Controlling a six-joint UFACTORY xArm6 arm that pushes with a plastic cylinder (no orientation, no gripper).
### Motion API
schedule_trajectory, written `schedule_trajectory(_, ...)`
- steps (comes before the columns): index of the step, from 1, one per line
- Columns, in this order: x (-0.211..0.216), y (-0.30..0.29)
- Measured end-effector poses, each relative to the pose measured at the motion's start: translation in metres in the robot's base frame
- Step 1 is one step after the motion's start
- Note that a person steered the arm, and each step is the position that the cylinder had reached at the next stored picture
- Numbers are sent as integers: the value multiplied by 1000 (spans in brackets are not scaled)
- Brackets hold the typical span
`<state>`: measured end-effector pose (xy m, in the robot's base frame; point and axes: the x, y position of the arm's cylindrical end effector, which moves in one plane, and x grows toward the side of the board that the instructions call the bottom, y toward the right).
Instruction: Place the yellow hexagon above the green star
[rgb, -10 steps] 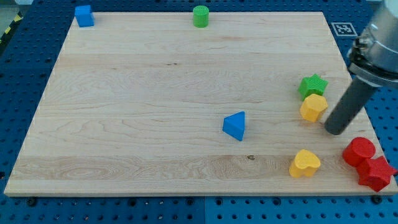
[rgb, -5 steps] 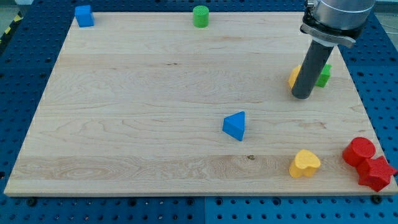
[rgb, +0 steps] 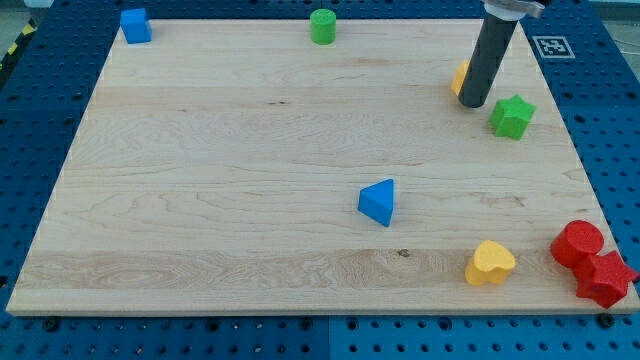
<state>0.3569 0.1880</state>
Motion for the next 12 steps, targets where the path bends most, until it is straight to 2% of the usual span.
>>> schedule_trajectory(2,-14,0)
schedule_trajectory(3,15,-4)
schedule_trajectory(4,14,-31)
schedule_trajectory(5,14,-31)
schedule_trajectory(8,-18,-31)
schedule_trajectory(11,-87,13)
schedule_trajectory(12,-95,25)
